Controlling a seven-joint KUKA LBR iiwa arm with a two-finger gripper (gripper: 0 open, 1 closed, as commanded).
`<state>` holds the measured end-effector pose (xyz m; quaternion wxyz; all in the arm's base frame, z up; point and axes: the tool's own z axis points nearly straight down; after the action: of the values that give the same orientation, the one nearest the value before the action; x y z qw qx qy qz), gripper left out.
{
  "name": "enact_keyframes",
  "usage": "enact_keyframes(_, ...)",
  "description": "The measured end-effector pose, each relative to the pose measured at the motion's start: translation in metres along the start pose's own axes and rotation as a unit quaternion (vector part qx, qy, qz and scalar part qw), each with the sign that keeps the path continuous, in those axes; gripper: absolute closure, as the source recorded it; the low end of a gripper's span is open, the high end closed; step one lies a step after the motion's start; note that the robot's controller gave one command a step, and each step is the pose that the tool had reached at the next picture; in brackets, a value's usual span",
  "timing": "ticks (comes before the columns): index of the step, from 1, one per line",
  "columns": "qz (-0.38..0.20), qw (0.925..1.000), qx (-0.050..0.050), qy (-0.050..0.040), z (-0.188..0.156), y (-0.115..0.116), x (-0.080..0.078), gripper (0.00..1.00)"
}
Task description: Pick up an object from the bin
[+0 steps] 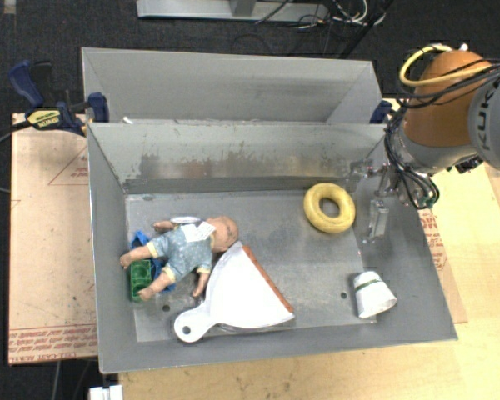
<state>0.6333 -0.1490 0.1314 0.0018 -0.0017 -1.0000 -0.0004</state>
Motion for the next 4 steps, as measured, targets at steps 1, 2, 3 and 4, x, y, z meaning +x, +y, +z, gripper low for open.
enact_keyframes(1, -0.001, 1.0, 0.001, -0.003, -0.005, 0.001, -0.001, 0.0)
enact_keyframes(2, -0.112, 0.9936, 0.001, -0.0051, 0.02, 0.014, -0.005, 0.0)
enact_keyframes(3, -0.162, 0.9867, 0.0, -0.0033, 0.045, 0.022, -0.008, 0.0)
enact_keyframes(4, -0.065, 0.9979, 0.001, -0.0043, 0.061, 0.029, -0.013, 1.0)
